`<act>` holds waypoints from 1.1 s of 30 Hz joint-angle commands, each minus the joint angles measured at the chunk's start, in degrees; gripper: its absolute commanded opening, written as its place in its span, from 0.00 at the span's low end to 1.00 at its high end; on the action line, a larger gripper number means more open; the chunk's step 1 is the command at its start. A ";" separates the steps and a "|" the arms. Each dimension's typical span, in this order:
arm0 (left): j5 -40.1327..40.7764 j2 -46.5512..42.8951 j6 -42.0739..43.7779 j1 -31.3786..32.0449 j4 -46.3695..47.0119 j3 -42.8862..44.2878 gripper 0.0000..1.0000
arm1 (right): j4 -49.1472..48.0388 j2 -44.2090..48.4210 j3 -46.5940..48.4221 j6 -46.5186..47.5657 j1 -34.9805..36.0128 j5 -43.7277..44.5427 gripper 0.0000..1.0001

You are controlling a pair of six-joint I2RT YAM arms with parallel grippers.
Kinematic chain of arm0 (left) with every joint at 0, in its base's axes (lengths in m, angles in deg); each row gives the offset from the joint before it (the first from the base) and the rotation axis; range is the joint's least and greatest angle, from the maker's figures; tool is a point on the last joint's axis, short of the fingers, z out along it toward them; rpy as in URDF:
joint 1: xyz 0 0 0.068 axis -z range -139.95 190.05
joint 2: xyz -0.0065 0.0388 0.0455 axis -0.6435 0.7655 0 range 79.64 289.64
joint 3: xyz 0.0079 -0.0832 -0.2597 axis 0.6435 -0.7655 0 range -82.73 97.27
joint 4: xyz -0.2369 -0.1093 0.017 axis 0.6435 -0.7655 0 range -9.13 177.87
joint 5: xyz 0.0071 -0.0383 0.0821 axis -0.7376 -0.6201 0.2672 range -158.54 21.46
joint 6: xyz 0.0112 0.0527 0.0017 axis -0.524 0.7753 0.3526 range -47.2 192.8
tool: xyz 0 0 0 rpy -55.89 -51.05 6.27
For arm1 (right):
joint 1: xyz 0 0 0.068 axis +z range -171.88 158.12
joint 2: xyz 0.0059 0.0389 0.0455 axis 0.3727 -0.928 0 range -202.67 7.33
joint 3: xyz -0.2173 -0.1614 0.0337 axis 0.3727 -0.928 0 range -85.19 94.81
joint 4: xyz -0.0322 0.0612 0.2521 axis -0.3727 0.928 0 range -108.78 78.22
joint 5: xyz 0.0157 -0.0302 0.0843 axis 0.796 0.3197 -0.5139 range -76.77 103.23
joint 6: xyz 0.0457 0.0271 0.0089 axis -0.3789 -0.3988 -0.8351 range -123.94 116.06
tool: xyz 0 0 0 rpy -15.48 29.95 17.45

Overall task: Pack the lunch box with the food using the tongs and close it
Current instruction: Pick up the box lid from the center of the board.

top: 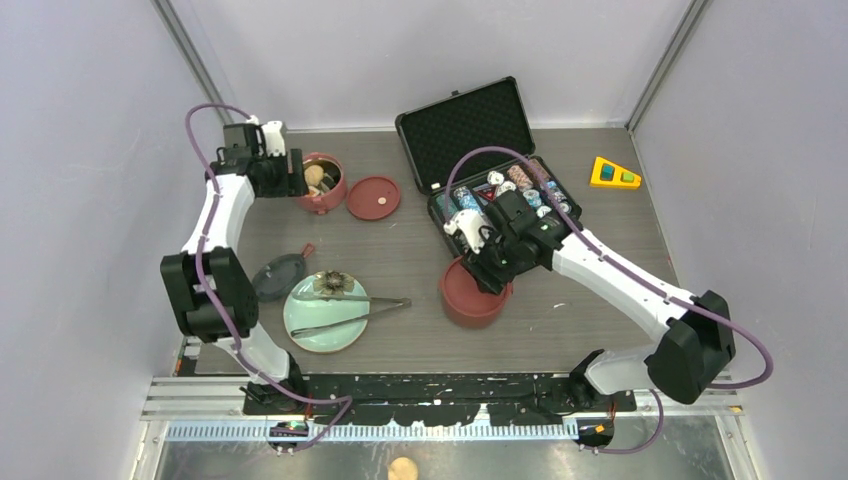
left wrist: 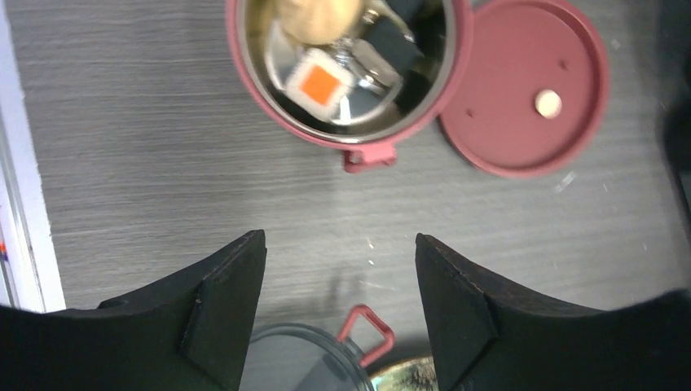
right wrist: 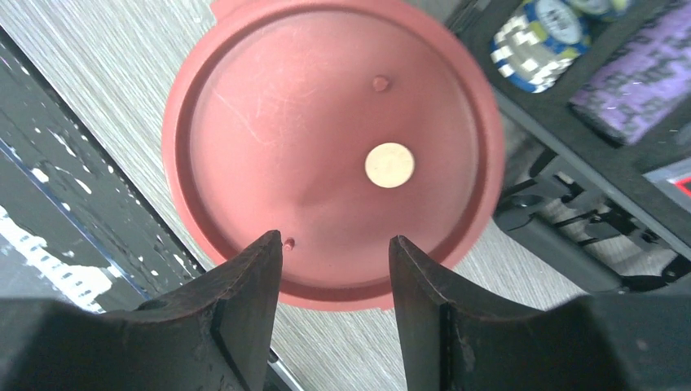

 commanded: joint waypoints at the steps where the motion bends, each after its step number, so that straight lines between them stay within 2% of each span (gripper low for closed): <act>1: 3.48 4.45 -6.06 -2.37 5.72 3.71 0.69 | -0.52 4.55 4.85 -3.35 -1.61 -1.61 0.56; 9: 6.69 9.65 -13.71 -2.58 12.26 4.42 0.68 | -1.16 7.00 5.70 -6.16 -5.39 -2.14 0.57; 14: 5.71 12.61 -15.66 -2.64 13.63 5.56 0.60 | -1.09 7.08 5.05 -6.28 -5.98 -2.40 0.57; 17: 1.51 12.26 -14.54 -1.86 14.37 4.54 0.56 | -1.01 6.88 5.05 -6.28 -6.08 -2.32 0.57; 23: -5.30 7.88 -2.90 2.62 15.49 0.75 0.57 | -0.54 6.22 5.05 -6.05 -6.17 -2.58 0.57; 27: -12.96 7.06 5.79 5.92 13.11 0.30 0.58 | -0.54 5.87 5.18 -6.18 -6.26 -2.67 0.57; 30: -13.26 9.57 10.63 10.22 8.60 3.13 0.56 | -0.64 5.72 5.43 -6.01 -6.44 -2.44 0.57; 33: -9.87 12.84 15.38 14.46 5.62 5.34 0.56 | -0.82 5.63 5.77 -5.60 -6.79 -1.72 0.57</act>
